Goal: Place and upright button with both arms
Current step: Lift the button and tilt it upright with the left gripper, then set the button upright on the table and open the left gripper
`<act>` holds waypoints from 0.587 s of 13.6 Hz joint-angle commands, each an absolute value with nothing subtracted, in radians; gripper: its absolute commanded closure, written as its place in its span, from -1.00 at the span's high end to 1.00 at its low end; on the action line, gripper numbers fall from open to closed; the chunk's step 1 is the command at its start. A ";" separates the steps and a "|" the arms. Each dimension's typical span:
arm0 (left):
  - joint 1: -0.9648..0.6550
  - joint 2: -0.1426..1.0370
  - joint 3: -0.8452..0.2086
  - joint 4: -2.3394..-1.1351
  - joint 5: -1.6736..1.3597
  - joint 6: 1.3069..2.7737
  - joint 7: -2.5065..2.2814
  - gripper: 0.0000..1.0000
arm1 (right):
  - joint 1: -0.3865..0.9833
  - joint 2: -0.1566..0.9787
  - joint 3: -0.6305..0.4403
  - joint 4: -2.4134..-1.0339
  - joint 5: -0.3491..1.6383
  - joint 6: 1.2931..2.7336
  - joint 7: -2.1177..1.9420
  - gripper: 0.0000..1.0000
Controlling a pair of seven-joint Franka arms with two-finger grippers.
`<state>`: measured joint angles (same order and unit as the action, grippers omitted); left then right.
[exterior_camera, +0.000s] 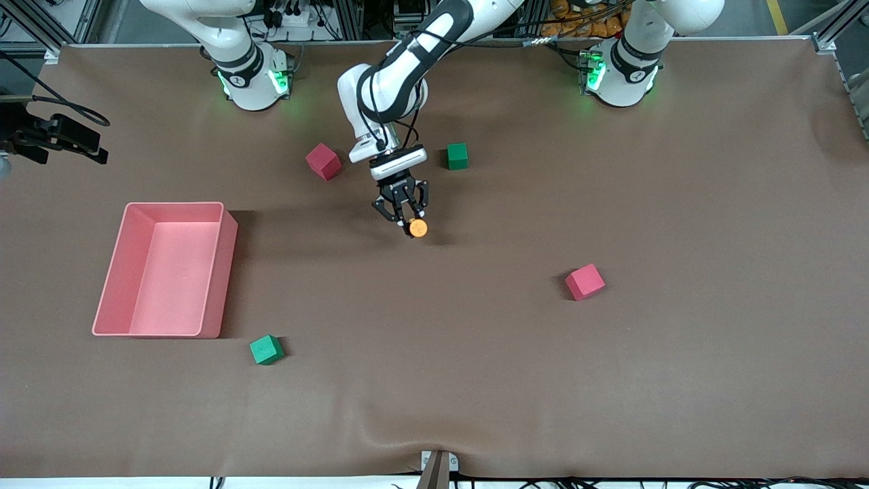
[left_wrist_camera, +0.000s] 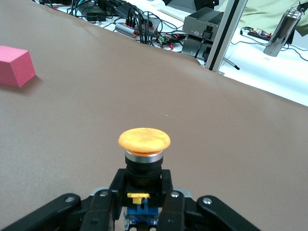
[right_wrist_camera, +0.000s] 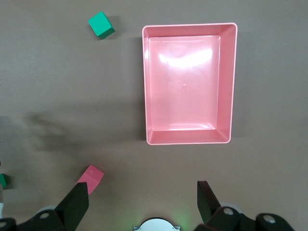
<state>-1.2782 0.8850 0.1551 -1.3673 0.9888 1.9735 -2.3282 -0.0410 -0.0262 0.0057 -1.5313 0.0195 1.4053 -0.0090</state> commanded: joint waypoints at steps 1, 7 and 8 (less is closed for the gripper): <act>-1.313 0.942 0.176 -1.371 1.057 1.898 -2.404 -1.00 | -0.060 -0.029 0.017 -1.532 0.035 1.405 -0.017 1.00; -1.354 1.004 0.175 -1.384 1.115 1.806 -2.438 -1.00 | -0.058 -0.023 0.017 -1.532 0.035 1.405 -0.017 1.00; -1.368 1.024 0.175 -1.388 1.123 1.755 -2.444 -1.00 | -0.058 -0.023 0.017 -1.532 0.035 1.405 -0.017 1.00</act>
<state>-1.3207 0.9742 0.1576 -1.3939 1.0915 1.8259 -2.4271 -0.0410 -0.0233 0.0060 -1.5313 0.0195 1.4053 -0.0091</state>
